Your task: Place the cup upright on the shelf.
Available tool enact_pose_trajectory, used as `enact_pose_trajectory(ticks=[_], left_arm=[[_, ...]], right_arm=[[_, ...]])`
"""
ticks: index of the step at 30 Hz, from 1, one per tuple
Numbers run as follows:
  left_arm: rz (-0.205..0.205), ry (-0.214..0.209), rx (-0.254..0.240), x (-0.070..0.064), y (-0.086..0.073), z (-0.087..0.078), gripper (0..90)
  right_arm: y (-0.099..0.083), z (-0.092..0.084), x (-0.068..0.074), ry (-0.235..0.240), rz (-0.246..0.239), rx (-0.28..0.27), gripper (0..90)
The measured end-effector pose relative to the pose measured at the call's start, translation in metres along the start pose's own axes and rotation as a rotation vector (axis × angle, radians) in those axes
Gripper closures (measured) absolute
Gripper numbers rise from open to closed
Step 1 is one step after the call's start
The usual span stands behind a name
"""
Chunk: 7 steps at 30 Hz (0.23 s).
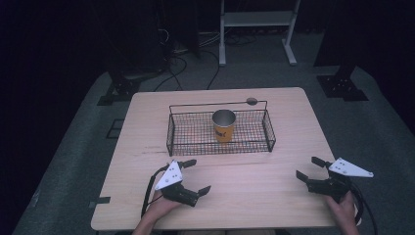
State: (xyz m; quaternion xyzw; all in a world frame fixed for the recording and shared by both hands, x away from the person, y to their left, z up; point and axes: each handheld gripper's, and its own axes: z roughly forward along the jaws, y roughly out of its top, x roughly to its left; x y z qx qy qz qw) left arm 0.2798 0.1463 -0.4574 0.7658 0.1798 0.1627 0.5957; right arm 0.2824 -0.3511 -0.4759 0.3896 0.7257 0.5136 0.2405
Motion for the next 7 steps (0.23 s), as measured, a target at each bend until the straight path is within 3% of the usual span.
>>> enact_pose_trajectory(ticks=[7], left_arm=[[0.0, 0.013, 0.01, -0.0065, -0.006, -0.0065, 1.7]], right_arm=[[-0.0001, -0.0002, 0.0002, 0.004, -0.004, -0.001, 13.0]])
